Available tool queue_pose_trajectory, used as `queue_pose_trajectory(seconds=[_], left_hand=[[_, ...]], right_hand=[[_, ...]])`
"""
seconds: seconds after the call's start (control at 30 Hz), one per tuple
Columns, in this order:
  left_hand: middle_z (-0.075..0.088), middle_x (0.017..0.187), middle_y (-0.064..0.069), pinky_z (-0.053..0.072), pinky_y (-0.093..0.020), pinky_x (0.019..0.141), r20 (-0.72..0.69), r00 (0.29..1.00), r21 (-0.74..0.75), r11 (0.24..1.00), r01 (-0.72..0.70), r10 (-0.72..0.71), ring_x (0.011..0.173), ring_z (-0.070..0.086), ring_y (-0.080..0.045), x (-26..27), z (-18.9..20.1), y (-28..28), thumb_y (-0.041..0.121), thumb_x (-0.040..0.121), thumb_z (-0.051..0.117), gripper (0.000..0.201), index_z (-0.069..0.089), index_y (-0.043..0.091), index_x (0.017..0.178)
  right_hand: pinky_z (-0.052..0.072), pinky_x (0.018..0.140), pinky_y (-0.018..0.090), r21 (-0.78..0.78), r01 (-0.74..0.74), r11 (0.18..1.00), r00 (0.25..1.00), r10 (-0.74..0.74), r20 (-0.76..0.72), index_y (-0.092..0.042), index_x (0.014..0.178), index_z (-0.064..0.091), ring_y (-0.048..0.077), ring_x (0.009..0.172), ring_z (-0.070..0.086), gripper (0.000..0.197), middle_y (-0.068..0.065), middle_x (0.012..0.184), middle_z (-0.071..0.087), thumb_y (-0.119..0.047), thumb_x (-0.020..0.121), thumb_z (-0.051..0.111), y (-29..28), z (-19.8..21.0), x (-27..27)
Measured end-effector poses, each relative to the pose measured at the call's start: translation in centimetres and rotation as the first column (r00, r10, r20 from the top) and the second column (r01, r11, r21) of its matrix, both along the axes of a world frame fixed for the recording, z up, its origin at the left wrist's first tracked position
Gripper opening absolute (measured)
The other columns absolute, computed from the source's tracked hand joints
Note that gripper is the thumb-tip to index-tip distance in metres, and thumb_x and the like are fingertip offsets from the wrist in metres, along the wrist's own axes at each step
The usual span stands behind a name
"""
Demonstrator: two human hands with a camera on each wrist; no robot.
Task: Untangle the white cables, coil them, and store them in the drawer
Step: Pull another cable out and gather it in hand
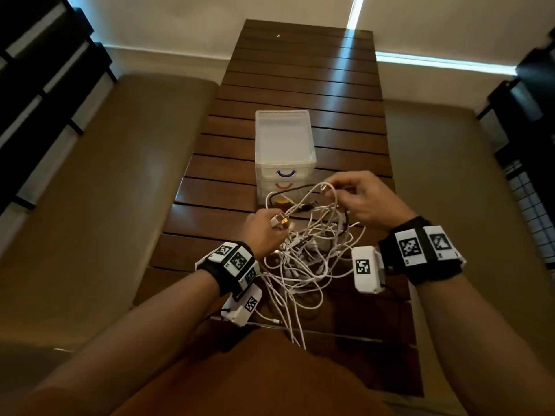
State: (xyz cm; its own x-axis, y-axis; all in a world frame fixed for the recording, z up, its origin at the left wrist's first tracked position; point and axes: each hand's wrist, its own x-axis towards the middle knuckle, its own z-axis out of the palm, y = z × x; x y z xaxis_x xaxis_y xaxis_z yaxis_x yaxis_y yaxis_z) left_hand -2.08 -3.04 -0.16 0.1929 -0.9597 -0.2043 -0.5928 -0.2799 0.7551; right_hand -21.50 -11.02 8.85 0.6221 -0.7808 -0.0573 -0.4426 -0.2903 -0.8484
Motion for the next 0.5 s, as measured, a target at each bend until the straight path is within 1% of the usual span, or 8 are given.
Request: queue_pose_trajectory(seconds=[0.07, 0.13, 0.17, 0.23, 0.27, 0.33, 0.4, 0.5], left_hand=[[0.069, 0.074, 0.003, 0.056, -0.031, 0.062, -0.081, 0.991, -0.009, 0.995, -0.103, 0.102, 0.070, 0.065, -0.014, 0.3, -0.3, 0.0, 0.014, 0.080, 0.070, 0.006, 0.068, 0.018, 0.076], [0.066, 0.070, 0.003, 0.047, -0.019, 0.051, -0.174, 0.961, -0.010, 0.976, -0.218, 0.213, 0.062, 0.060, -0.009, 0.6, -0.4, 0.0, 0.008, 0.079, 0.068, 0.008, 0.066, 0.015, 0.075], [0.064, 0.069, 0.003, 0.044, -0.018, 0.049, -0.220, 0.939, 0.007, 0.963, -0.269, 0.264, 0.059, 0.058, -0.009, 0.8, -0.4, 0.1, 0.006, 0.078, 0.067, 0.010, 0.065, 0.015, 0.073], [0.060, 0.066, 0.002, 0.041, -0.021, 0.050, -0.293, 0.883, 0.056, 0.929, -0.366, 0.366, 0.059, 0.054, -0.011, 1.4, -0.4, -0.1, 0.005, 0.077, 0.065, 0.016, 0.060, 0.017, 0.069], [0.059, 0.065, 0.002, 0.041, -0.023, 0.051, -0.323, 0.843, 0.085, 0.901, -0.426, 0.430, 0.059, 0.052, -0.012, 1.6, -0.4, -0.2, 0.004, 0.078, 0.064, 0.018, 0.058, 0.017, 0.068], [0.057, 0.064, 0.001, 0.041, -0.027, 0.053, -0.411, 0.716, 0.143, 0.816, -0.560, 0.564, 0.060, 0.051, -0.016, 1.8, -0.6, -0.5, 0.003, 0.076, 0.063, 0.020, 0.056, 0.018, 0.066], [0.055, 0.062, 0.002, 0.038, -0.028, 0.050, -0.502, 0.568, 0.208, 0.728, -0.653, 0.652, 0.055, 0.048, -0.016, 1.9, -0.8, -0.5, 0.004, 0.073, 0.064, 0.016, 0.058, 0.019, 0.069], [0.050, 0.060, 0.001, 0.032, -0.023, 0.041, -0.565, 0.423, 0.305, 0.656, -0.690, 0.708, 0.043, 0.042, -0.012, 2.5, -0.8, -0.4, 0.007, 0.074, 0.064, 0.011, 0.059, 0.015, 0.079]], right_hand=[[0.052, 0.068, 0.028, -0.056, 0.075, 0.996, 0.997, -0.073, 0.025, -0.033, 0.087, 0.068, 0.013, 0.074, 0.061, 0.021, -0.009, 0.079, 0.067, -0.015, 0.094, 0.059, -0.3, 0.1, 0.1], [0.050, 0.071, 0.028, -0.115, 0.122, 0.986, 0.992, -0.126, -0.026, -0.028, 0.087, 0.067, 0.012, 0.076, 0.061, 0.017, -0.010, 0.079, 0.066, -0.016, 0.094, 0.058, -0.5, -0.1, 0.0], [0.049, 0.071, 0.028, -0.143, 0.136, 0.980, 0.988, -0.145, -0.058, -0.024, 0.088, 0.067, 0.010, 0.076, 0.061, 0.014, -0.010, 0.080, 0.065, -0.015, 0.095, 0.057, -0.6, -0.2, 0.0], [0.050, 0.072, 0.032, -0.180, 0.159, 0.971, 0.982, -0.175, -0.076, -0.018, 0.092, 0.068, 0.013, 0.077, 0.062, 0.012, -0.007, 0.081, 0.066, -0.014, 0.095, 0.057, -0.6, -0.3, 0.1], [0.051, 0.073, 0.033, -0.193, 0.160, 0.968, 0.981, -0.178, -0.080, -0.017, 0.093, 0.068, 0.014, 0.077, 0.063, 0.012, -0.006, 0.082, 0.066, -0.014, 0.095, 0.056, -0.4, -0.3, 0.3], [0.050, 0.073, 0.034, -0.250, 0.140, 0.958, 0.979, -0.171, -0.109, -0.018, 0.094, 0.067, 0.017, 0.079, 0.062, 0.013, -0.003, 0.084, 0.067, -0.015, 0.095, 0.055, 0.0, -0.2, 0.9], [0.049, 0.074, 0.037, -0.375, 0.070, 0.924, 0.958, -0.168, -0.234, -0.015, 0.095, 0.065, 0.023, 0.084, 0.061, 0.014, 0.002, 0.090, 0.067, -0.016, 0.095, 0.052, 0.1, 0.0, 1.5], [0.049, 0.079, 0.042, -0.430, -0.029, 0.902, 0.887, -0.175, -0.427, -0.017, 0.101, 0.062, 0.029, 0.092, 0.060, 0.015, 0.007, 0.100, 0.067, -0.011, 0.093, 0.051, -0.2, 0.3, 1.6]])
